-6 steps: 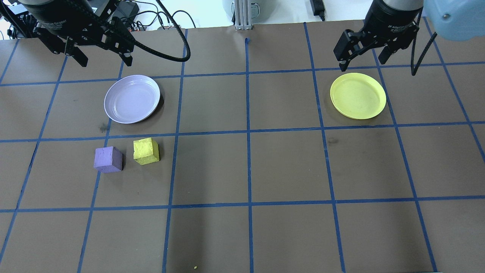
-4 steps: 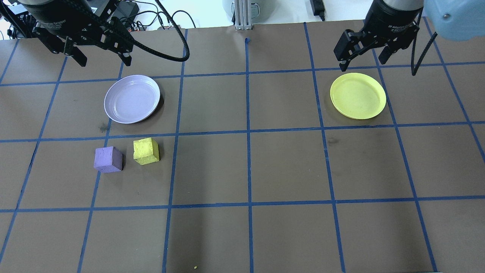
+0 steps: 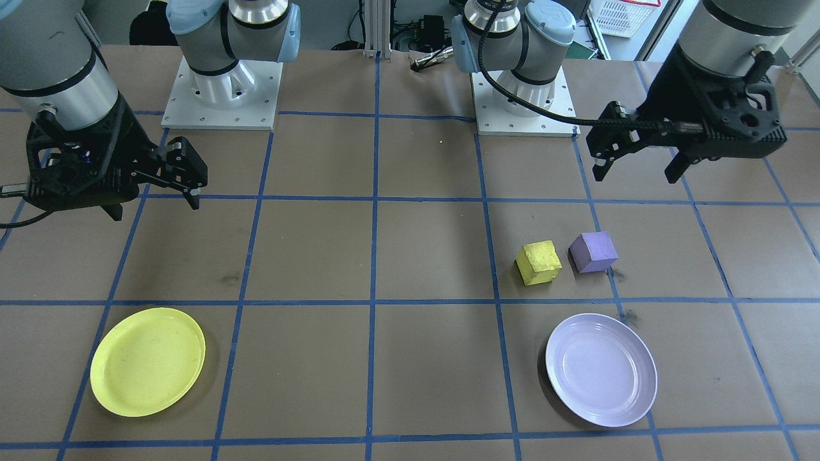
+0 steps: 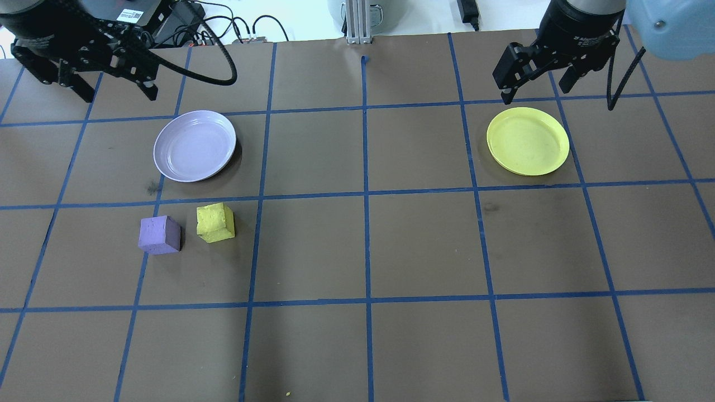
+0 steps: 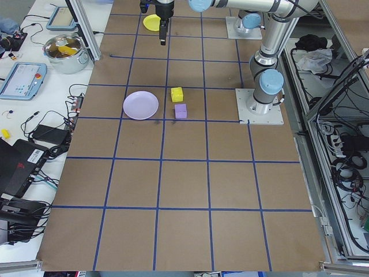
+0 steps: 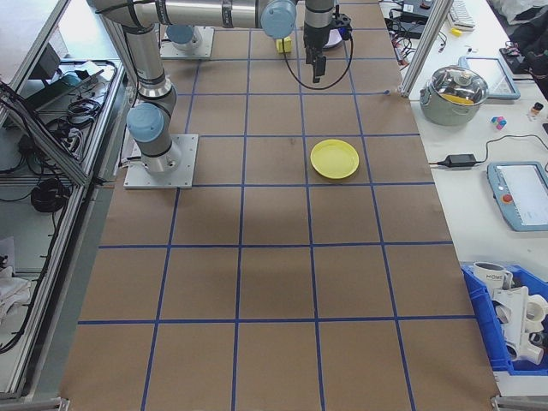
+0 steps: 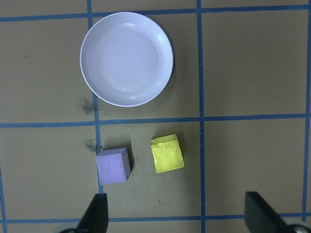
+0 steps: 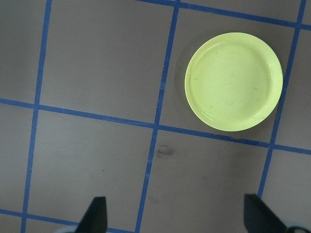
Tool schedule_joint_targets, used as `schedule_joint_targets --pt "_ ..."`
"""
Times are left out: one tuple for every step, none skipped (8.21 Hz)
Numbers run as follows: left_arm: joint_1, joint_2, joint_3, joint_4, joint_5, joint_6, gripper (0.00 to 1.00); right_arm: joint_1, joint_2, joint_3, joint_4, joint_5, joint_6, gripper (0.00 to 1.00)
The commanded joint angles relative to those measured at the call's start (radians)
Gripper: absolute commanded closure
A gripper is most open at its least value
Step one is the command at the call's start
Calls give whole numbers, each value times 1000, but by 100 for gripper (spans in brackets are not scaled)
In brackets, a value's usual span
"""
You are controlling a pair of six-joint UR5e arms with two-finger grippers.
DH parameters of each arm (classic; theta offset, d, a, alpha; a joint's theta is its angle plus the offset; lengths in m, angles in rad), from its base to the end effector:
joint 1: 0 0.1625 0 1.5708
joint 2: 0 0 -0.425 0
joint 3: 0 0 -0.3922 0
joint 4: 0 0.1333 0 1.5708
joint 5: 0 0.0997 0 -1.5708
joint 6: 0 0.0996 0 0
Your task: Sort blocks by color into plates
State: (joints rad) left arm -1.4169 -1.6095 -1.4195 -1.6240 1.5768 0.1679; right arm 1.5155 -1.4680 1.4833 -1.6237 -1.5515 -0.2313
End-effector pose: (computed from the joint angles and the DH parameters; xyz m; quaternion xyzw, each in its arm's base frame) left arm -0.0527 -0.5259 0.5377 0.0069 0.9995 -0.0288 0.0077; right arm 0.1052 -0.5458 0.4835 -0.0880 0.9959 -0.0200 0.0069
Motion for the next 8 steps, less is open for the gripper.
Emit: schedule_joint_targets --pt "136 20 -131 1 6 19 0 0 3 0 -1 2 0 0" --pt "194 20 -171 0 9 7 0 0 5 0 -10 5 -2 0" --pt "229 -7 -192 -2 9 22 0 0 5 0 -12 5 -2 0" --pt "233 -29 -228 6 9 21 0 0 5 0 -13 7 0 0" --pt "245 -55 -277 103 11 22 0 0 9 0 -13 5 -2 0" --pt "245 -62 -335 134 8 9 0 0 8 0 -15 7 0 0" --pt "245 -70 -379 203 9 5 0 0 5 0 -15 7 3 0" --pt "246 -79 -412 260 9 7 0 0 8 0 -15 7 1 0"
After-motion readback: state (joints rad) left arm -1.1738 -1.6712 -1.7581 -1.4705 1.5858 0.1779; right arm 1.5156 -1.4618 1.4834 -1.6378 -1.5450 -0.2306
